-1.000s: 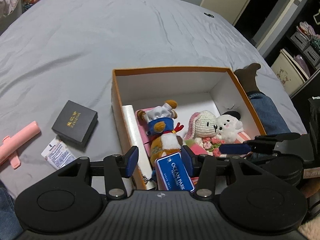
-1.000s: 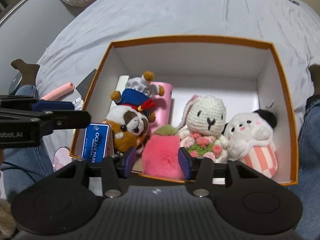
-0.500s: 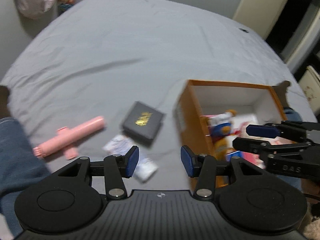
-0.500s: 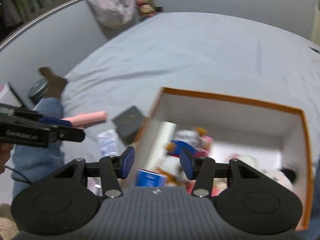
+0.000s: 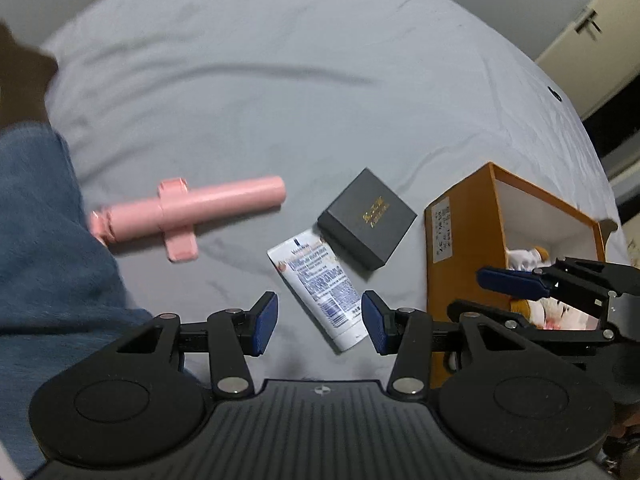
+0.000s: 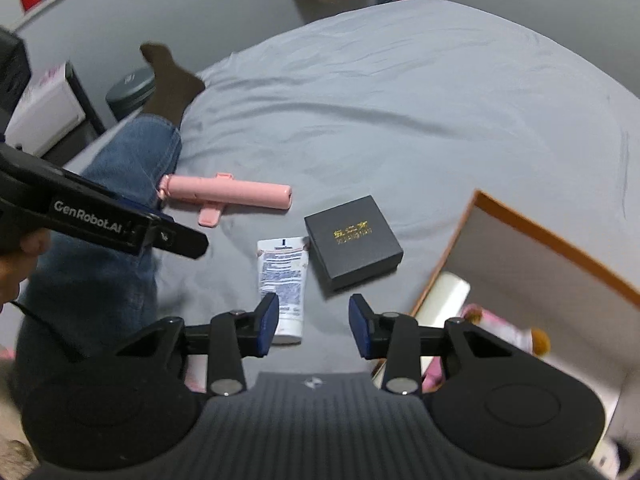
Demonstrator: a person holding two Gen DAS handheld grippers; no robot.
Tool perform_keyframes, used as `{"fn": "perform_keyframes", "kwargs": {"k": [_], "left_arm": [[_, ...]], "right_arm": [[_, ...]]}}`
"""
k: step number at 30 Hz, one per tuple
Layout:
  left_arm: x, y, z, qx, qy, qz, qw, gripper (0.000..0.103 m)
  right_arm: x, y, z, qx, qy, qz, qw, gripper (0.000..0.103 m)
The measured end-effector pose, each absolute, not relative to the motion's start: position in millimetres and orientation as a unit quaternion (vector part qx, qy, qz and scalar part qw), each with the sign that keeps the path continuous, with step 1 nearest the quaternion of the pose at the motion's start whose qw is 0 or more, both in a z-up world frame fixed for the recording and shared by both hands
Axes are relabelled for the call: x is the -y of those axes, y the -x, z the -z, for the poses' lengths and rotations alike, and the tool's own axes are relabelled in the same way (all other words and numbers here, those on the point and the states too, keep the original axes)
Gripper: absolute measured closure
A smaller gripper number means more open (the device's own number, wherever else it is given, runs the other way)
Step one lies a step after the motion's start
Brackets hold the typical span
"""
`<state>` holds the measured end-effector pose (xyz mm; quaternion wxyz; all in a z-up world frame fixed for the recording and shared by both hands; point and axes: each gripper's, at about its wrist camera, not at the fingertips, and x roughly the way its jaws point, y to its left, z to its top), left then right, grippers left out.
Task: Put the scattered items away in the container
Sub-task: 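Withdraw both tools from the shoebox toward the Vaseline tube and black box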
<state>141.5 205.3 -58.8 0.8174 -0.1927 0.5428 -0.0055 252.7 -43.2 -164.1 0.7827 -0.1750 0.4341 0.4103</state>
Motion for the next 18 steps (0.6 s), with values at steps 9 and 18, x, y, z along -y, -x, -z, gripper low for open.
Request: {"fn": "perform_keyframes", "kwargs": {"k": [9,18], "left_arm": [[-205.2,-174.7,111.0,-0.588,0.24,-0.013,0.773,0.049],[-202.7,-188.3,146.2,-0.617,0.276,-0.014,0.737,0.049]], "right_arm": [[8.7,-286.4,189.7,-0.443,0.275,-0.421,0.742,0.059],[-10.1,-302.4,201.8,-0.443,0.323,-0.435,0.714,0.055]]}}
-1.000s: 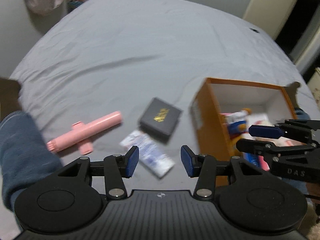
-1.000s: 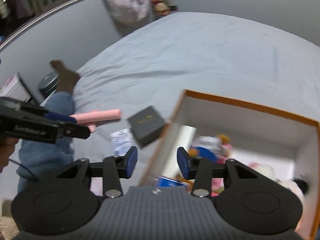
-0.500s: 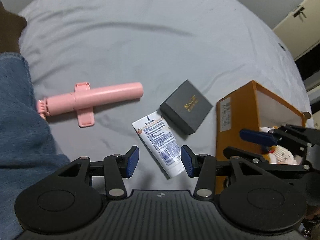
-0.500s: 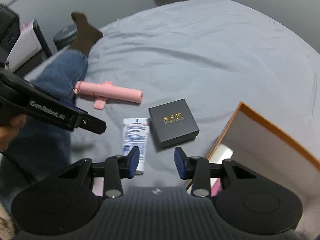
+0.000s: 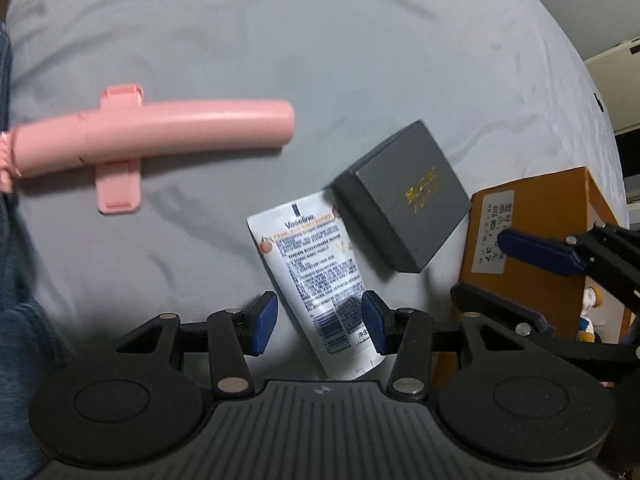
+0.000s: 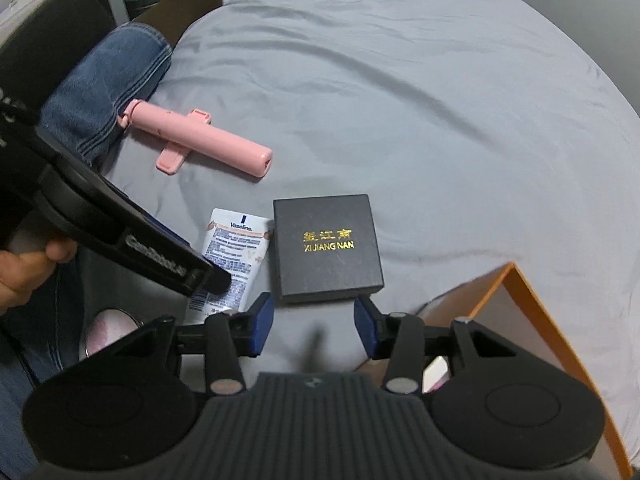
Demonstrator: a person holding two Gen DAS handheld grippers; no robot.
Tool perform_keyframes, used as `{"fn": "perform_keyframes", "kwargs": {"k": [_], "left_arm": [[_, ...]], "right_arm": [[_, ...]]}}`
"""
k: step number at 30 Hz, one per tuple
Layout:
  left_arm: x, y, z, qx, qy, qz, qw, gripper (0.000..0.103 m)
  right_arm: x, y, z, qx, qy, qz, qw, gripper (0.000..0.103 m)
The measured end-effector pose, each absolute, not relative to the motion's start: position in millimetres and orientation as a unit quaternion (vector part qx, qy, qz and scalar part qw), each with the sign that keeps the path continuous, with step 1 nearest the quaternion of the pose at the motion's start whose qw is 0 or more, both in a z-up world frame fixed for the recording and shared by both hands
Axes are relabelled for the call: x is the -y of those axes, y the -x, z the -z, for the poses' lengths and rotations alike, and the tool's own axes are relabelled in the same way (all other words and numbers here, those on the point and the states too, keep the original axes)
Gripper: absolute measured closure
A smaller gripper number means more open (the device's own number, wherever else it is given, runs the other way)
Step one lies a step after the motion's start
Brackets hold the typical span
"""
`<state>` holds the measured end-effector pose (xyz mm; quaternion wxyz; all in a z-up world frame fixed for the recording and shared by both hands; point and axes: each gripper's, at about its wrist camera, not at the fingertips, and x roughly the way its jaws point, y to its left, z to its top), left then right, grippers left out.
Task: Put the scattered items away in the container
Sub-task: 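Withdraw both tools from the shoebox toward the Vaseline tube and black box, then grasp the white Vaseline tube with the left tool while the right tool grasps the black gift box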
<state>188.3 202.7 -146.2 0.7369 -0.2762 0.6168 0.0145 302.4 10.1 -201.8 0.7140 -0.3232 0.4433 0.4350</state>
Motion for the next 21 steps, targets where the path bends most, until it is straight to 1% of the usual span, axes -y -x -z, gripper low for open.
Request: {"fn": "perform_keyframes", "kwargs": {"k": [1,2,4,5,7,8,10,12,13,14,15,16,18,21], "left_arm": [[-202.2,-188.5,149.8,-0.619,0.28,-0.015,0.734,0.049],[-202.1,-188.5,152.2,-0.618,0.287,-0.011,0.732,0.046],[-201.0,-189.1,158.0,-0.62,0.301,-0.007,0.725,0.046],[-199.6,-189.8,159.7,-0.619,0.3,-0.006,0.726,0.043],[-196.6,-191.2,160.3,-0.618,0.295,-0.005,0.729,0.043],[-195.2,-191.6,159.7,-0.616,0.292,-0.006,0.732,0.047],[-194.6,-191.2,158.2,-0.613,0.291,-0.007,0.735,0.049],[-195.2,-189.0,155.8,-0.607,0.291,-0.006,0.739,0.054],[-196.1,-187.5,154.8,-0.605,0.289,-0.006,0.742,0.055],[-196.5,-187.1,153.1,-0.603,0.288,-0.008,0.744,0.058],[-197.5,-185.9,149.8,-0.6,0.285,-0.009,0.748,0.064],[-198.2,-184.5,146.7,-0.595,0.283,-0.009,0.753,0.072],[-201.2,-182.2,138.3,-0.585,0.283,-0.006,0.76,0.078],[-205.2,-179.1,127.6,-0.576,0.248,-0.03,0.778,0.079]], "right_arm": [[-11.7,-303.2,202.8,-0.442,0.329,-0.437,0.711,0.055],[-13.4,-303.7,203.5,-0.44,0.335,-0.438,0.709,0.055],[-16.2,-304.6,204.6,-0.432,0.35,-0.439,0.705,0.054],[-17.2,-305.5,204.8,-0.43,0.355,-0.442,0.703,0.054],[-18.7,-307.3,205.0,-0.429,0.362,-0.446,0.697,0.053],[-19.5,-308.1,205.0,-0.428,0.365,-0.448,0.695,0.053],[-21.4,-308.5,205.8,-0.425,0.374,-0.452,0.69,0.053],[-23.2,-308.9,207.4,-0.425,0.38,-0.456,0.683,0.053],[-23.6,-309.3,208.2,-0.426,0.381,-0.458,0.681,0.053],[-24.1,-309.4,208.9,-0.427,0.382,-0.458,0.68,0.053],[-25.0,-309.7,209.7,-0.428,0.382,-0.458,0.679,0.053],[-25.8,-310.1,210.6,-0.43,0.381,-0.459,0.678,0.053],[-27.8,-310.3,211.6,-0.433,0.379,-0.461,0.676,0.053],[-31.6,-311.6,212.3,-0.435,0.377,-0.462,0.675,0.052]]}}
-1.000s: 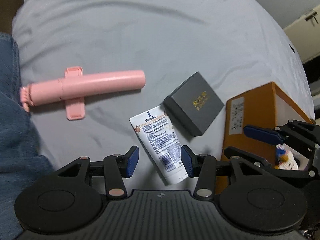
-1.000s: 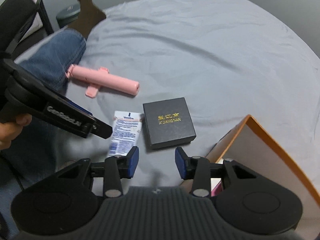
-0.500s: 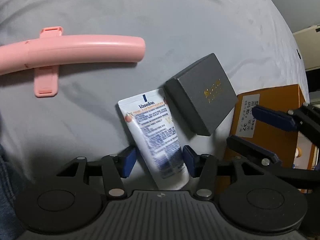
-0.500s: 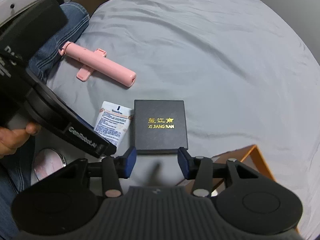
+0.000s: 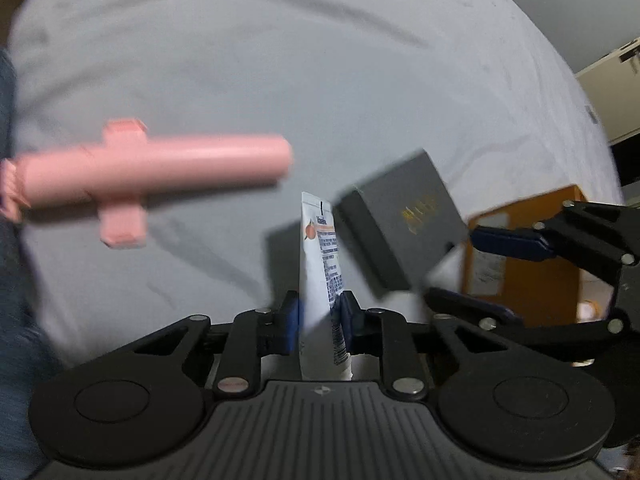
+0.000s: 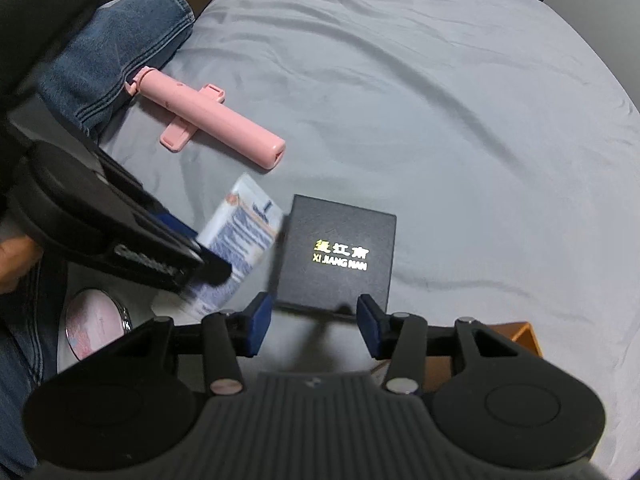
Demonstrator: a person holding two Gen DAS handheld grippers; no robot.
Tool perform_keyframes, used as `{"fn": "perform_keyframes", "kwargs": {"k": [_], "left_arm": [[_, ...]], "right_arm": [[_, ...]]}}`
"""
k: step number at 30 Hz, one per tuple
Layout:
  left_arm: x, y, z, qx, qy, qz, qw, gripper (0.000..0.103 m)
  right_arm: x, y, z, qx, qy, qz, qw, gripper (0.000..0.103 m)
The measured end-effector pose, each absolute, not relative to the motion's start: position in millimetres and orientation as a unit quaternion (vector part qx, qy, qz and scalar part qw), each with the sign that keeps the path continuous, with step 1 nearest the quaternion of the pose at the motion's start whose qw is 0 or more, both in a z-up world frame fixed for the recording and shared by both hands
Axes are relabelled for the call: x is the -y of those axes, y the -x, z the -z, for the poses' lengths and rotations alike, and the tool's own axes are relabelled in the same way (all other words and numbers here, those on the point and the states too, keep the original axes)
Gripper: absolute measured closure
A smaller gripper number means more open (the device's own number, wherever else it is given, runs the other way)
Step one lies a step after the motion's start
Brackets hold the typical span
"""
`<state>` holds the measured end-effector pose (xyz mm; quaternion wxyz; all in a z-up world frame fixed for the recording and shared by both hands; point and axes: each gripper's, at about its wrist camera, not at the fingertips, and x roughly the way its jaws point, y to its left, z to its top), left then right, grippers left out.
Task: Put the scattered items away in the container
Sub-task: 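Grasp the white Vaseline tube with the left tool while the right tool grasps the black gift box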
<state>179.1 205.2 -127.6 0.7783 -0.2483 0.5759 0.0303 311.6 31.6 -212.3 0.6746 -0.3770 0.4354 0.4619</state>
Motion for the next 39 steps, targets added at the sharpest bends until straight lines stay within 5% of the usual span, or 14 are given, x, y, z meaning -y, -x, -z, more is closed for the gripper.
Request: {"fn": "perform_keyframes", "kwargs": {"k": [12,22,33,39], "left_arm": [[-240.4,-174.8,112.4,-0.556,0.231,-0.067,0.796,0.079],[-241.2,-177.5,116.8,-0.55,0.244,-0.054,0.797,0.079],[-239.9,-167.9,111.5,-0.539,0.242,-0.047,0.805,0.079],[-230.2,-160.3,98.4,-0.528,0.222,-0.041,0.819,0.08]], "right_arm": [[-72.3,-319.1,234.8,-0.467,0.391,-0.424,0.67,0.029],[-98.4,-306.3,260.7,-0.426,0.466,-0.374,0.679,0.022],[-75.9,-308.7,227.5,-0.42,0.417,-0.36,0.721,0.058],[-51.5,-296.3,197.4,-0.423,0.353,-0.386,0.74,0.065]]}}
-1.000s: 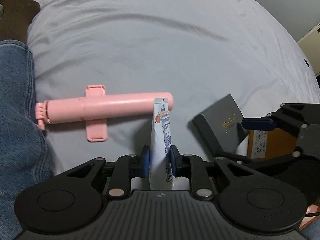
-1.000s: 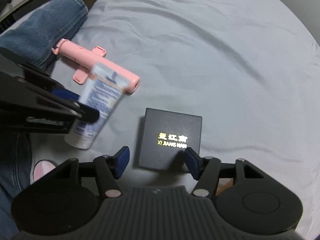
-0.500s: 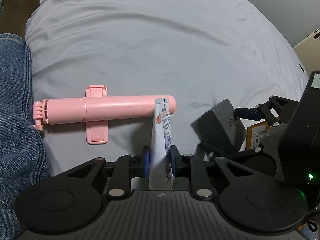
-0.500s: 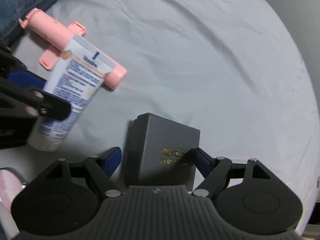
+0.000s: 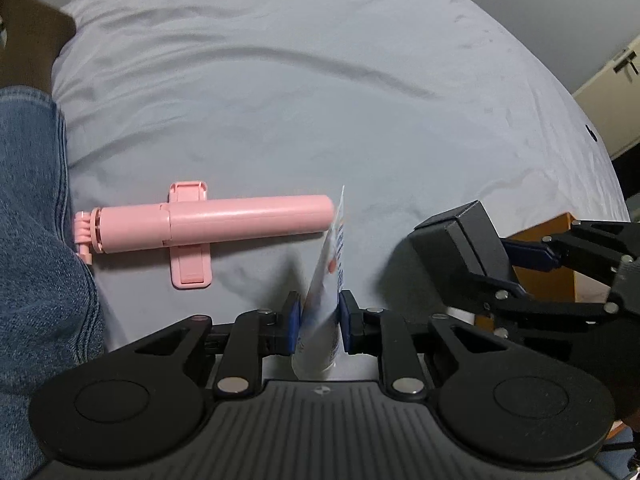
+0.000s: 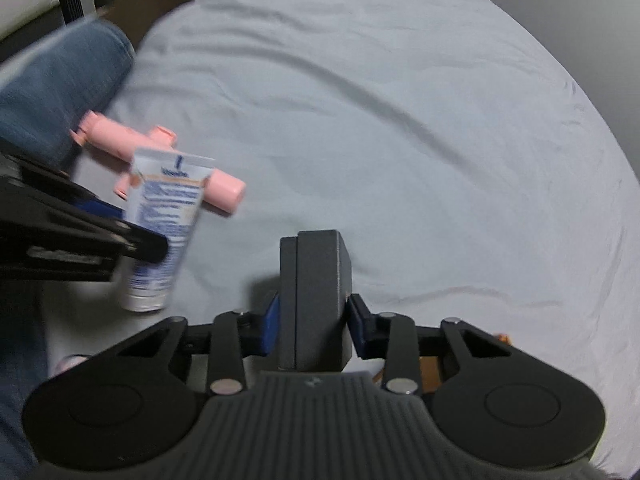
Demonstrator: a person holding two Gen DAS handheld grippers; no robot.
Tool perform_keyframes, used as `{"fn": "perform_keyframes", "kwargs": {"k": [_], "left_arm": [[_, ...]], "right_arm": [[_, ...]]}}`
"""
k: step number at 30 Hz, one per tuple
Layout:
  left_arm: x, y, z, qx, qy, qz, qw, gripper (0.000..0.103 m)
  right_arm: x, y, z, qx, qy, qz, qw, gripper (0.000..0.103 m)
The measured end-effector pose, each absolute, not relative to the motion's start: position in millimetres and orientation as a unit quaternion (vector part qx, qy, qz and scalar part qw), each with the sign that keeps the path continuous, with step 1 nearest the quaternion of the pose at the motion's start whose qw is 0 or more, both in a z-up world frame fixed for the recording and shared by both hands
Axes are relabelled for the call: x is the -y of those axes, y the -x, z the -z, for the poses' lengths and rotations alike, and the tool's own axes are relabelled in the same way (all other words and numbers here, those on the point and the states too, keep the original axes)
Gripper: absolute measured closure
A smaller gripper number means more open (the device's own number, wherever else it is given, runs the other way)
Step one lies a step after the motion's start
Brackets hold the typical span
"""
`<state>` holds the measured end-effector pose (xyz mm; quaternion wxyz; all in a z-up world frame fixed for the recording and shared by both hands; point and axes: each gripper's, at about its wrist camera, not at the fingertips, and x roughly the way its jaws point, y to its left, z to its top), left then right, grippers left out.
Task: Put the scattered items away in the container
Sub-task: 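Grasp the white Vaseline tube with the left tool while the right tool grasps the black gift box, then lift and carry the Vaseline tube and black box over the shoebox with both tools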
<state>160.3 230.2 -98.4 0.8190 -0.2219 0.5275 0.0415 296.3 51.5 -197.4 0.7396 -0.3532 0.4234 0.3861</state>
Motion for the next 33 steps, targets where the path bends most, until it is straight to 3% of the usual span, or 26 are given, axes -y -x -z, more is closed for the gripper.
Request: {"fn": "perform_keyframes", "kwargs": {"k": [18,25,33], "left_arm": [[-171.9,-139.5,10.7,-0.449,0.16,0.038,0.878,0.081],[-133.0,-148.7,-21.6,-0.423,0.133,0.099,0.891,0.081],[-86.8,-169.2,-33.5,-0.418,0.101,0.153,0.89,0.081]], "right_arm": [[45.6,-261.3,107.9,-0.367,0.201,-0.43,0.8,0.065],[96.9,-253.8,78.4,-0.317,0.234,-0.422,0.816,0.065],[146.4,-259.9,85.3,-0.297,0.32,-0.388,0.812,0.065]]}}
